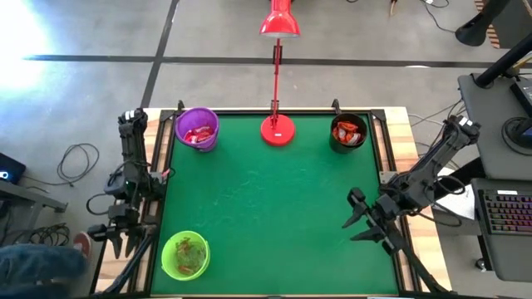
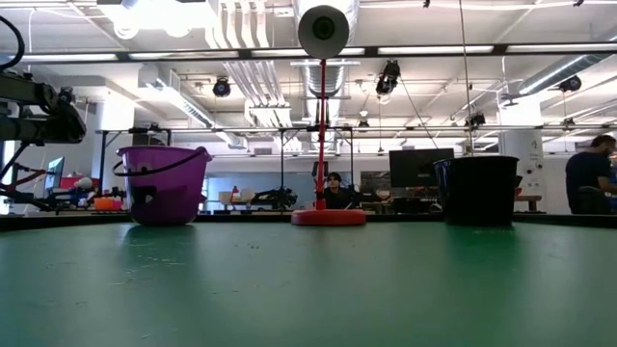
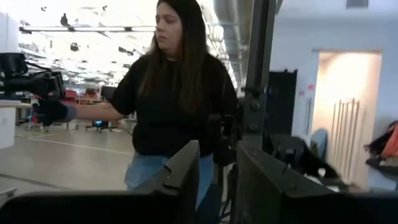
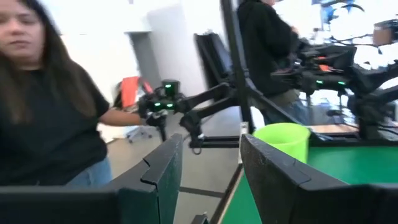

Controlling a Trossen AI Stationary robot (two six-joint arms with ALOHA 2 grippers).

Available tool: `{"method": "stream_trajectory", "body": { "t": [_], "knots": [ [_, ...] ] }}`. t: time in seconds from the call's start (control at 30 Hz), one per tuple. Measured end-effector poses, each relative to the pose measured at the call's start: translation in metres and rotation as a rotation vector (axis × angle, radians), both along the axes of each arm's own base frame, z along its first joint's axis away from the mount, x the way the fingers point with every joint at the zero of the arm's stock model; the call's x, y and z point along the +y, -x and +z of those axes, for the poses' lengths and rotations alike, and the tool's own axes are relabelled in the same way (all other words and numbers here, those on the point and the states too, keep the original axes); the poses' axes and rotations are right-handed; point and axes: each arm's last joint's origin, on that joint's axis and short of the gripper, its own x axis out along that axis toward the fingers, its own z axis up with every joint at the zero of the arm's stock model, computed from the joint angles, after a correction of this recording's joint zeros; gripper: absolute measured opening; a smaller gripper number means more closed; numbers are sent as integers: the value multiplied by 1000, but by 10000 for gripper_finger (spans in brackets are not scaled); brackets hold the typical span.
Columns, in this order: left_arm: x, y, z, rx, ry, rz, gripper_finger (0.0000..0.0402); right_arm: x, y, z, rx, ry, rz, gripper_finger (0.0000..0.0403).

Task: Sort candy
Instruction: Return to Home Position

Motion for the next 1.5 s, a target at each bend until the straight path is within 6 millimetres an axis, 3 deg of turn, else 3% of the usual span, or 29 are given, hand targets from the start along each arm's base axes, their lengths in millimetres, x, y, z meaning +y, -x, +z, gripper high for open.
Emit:
{"method": "stream_trajectory", "body": {
  "t": [0.37,0.53,0.83,1.5],
  "knots": [
    [-2,0,-5,-34,-65,18,91,1,5,-24,-49,99,134,160],
    [-2,0,-6,-33,-69,18,91,-8,14,-49,-18,82,139,156],
    [-2,-1,-7,-30,-83,19,91,-38,43,-98,-157,10,123,157],
    [-3,-1,-9,-25,-105,21,91,-41,46,-126,45,272,133,168]
  ]
}}
